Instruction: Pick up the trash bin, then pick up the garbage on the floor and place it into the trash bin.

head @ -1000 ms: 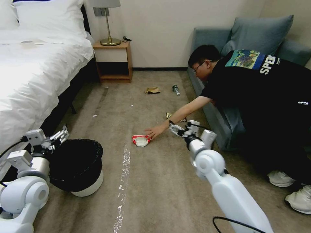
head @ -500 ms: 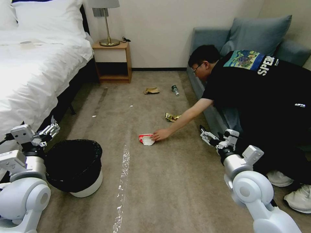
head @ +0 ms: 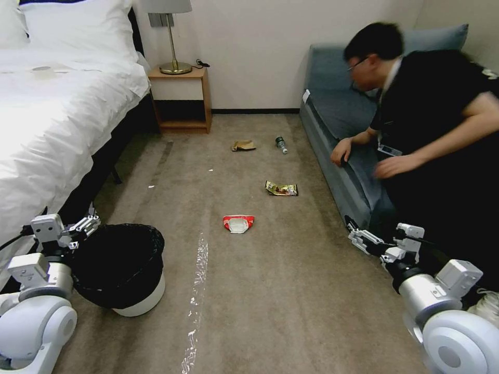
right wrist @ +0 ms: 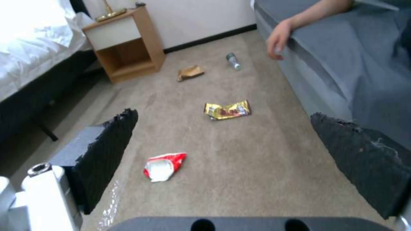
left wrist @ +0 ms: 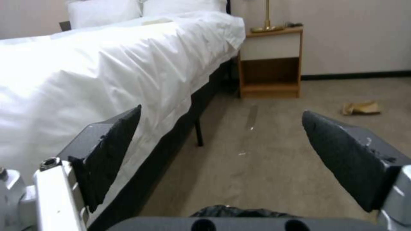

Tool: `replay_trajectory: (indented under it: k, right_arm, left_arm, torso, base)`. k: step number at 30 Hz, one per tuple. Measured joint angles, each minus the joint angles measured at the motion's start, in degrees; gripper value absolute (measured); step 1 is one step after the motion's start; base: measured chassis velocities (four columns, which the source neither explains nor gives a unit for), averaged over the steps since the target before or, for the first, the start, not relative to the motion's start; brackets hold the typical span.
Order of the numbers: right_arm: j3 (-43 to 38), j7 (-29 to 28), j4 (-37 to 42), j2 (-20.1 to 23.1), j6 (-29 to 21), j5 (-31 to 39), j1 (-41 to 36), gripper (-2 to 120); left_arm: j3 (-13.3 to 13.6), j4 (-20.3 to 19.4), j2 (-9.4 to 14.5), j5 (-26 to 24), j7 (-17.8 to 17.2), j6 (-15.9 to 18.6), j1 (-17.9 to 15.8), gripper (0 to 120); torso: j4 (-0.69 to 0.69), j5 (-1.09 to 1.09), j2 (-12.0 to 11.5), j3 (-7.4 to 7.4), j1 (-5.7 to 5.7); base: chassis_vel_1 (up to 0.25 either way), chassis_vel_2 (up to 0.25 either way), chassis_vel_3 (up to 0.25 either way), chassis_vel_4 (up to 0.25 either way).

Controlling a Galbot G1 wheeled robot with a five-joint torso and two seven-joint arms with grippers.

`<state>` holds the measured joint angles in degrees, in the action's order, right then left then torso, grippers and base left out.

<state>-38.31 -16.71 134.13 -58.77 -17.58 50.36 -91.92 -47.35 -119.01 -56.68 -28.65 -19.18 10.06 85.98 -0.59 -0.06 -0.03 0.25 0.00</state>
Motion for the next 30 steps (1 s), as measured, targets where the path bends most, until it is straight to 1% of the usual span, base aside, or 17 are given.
replay_trajectory:
  k: [1, 2, 4, 8, 11, 12, 15, 16, 18, 19, 21, 24, 26, 28, 29, 30]
  right_arm:
    - [0.2, 0.4, -0.6, -0.1, 0.4, -0.5, -0.2, 100]
    - [0.2, 0.4, -0.6, -0.1, 0.4, -0.5, -0.2, 100]
    - [0.3, 0.9, -1.4, -0.2, 0.8, -0.8, -0.3, 100]
    - [0.3, 1.1, -1.9, -0.3, 1.1, -0.9, -0.4, 100]
    - [0.1, 1.7, -2.9, -0.4, 2.0, -1.6, -0.8, 100]
    - [0.1, 1.7, -2.9, -0.4, 2.0, -1.6, -0.8, 100]
    - [0.3, 2.2, -3.8, -0.7, 2.7, -2.4, -1.1, 100]
    - [0.3, 2.2, -3.8, -0.7, 2.7, -2.4, -1.1, 100]
    - [0.6, 2.3, -4.1, -1.0, 3.0, -2.8, -1.1, 100]
    - [0.6, 2.3, -4.1, -1.0, 3.0, -2.8, -1.1, 100]
    - [1.2, 2.4, -4.6, -1.6, 3.2, -3.4, -0.8, 100]
    - [1.5, 2.4, -4.8, -1.8, 3.2, -3.5, -0.6, 100]
    - [2.3, 2.4, -5.2, -2.3, 3.3, -3.8, -0.1, 100]
    - [2.6, 2.4, -5.2, -2.4, 3.4, -4.0, 0.1, 100]
    - [3.2, 2.4, -5.3, -2.7, 3.4, -4.2, 0.3, 100]
    - [3.2, 2.4, -5.3, -2.7, 3.4, -4.2, 0.3, 100]
  left_arm:
    - [-0.1, 1.0, 1.2, -0.5, 0.1, 0.0, 0.0, 100]
    - [-0.1, 1.0, 1.2, -0.5, 0.1, 0.0, 0.0, 100]
    - [-0.3, 2.5, 3.1, -1.3, 0.1, 0.1, -0.3, 100]
    - [-0.4, 3.5, 3.9, -1.7, 0.3, 0.2, -0.5, 100]
    - [-0.2, 7.0, 5.8, -2.2, 1.4, 0.4, -0.4, 100]
    - [-0.2, 7.0, 5.8, -2.2, 1.4, 0.4, -0.4, 100]
    - [0.5, 11.7, 8.4, -3.1, 2.1, 1.0, -0.6, 100]
    - [0.5, 11.7, 8.4, -3.1, 2.1, 1.0, -0.6, 100]
    - [1.1, 14.7, 10.1, -4.5, 2.1, 1.7, -1.1, 100]
    - [1.1, 14.7, 10.1, -4.5, 2.1, 1.7, -1.1, 100]
    - [1.9, 17.3, 11.8, -6.4, 2.1, 2.8, -1.8, 99]
    - [2.2, 17.8, 12.3, -7.2, 2.1, 3.4, -2.0, 99]
    - [2.9, 18.8, 13.8, -11.1, 2.0, 5.4, -2.6, 99]
    - [3.1, 19.0, 14.1, -11.6, 2.0, 5.8, -2.7, 99]
    - [3.5, 19.6, 14.9, -12.6, 2.0, 7.0, -3.0, 99]
    - [3.5, 19.6, 14.9, -12.6, 2.0, 7.0, -3.0, 99]
  torso:
    - [0.0, 0.0, 0.0, 0.0, 0.0]
    - [0.0, 0.0, 0.0, 0.0, 0.0]
    - [0.0, 0.0, 0.0, 0.0, 0.0]
    - [0.0, -0.01, 0.0, 0.0, 0.0]
    - [0.0, -0.01, 0.0, 0.0, 0.0]
    - [0.0, -0.01, 0.0, 0.0, 0.0]
    - [0.0, -0.02, 0.0, 0.01, 0.0]
    - [0.0, -0.02, 0.0, 0.01, 0.0]
    - [0.0, -0.01, 0.0, 0.0, 0.0]
    - [0.0, -0.01, 0.0, 0.0, 0.0]
    - [0.0, -0.02, 0.0, 0.0, 0.0]
    - [0.0, -0.02, 0.0, 0.01, 0.0]
    - [-0.01, -0.01, 0.0, 0.01, 0.0]
    - [-0.01, -0.01, 0.0, 0.01, 0.0]
    - [-0.01, -0.01, 0.0, 0.01, 0.0]
    - [-0.01, -0.01, 0.0, 0.01, 0.0]
  base:
    - [0.0, 0.0, 0.0, 0.0]
    - [0.0, 0.0, 0.0, 0.0]
    - [0.0, 0.0, 0.0, 0.0]
    - [0.0, 0.0, 0.0, 0.0]
    - [0.0, 0.0, 0.0, 0.0]
    - [0.0, 0.0, 0.0, 0.0]
    - [0.0, 0.0, 0.0, 0.0]
    - [0.0, 0.0, 0.0, 0.0]
    - [0.0, 0.0, 0.0, 0.0]
    - [0.0, 0.0, 0.0, 0.0]
    - [0.0, 0.0, 0.0, 0.0]
    - [0.0, 0.0, 0.0, 0.0]
    - [0.0, 0.0, 0.0, 0.0]
    - [0.0, 0.0, 0.0, 0.0]
    - [0.0, 0.0, 0.0, 0.0]
    - [0.0, 0.0, 0.0, 0.0]
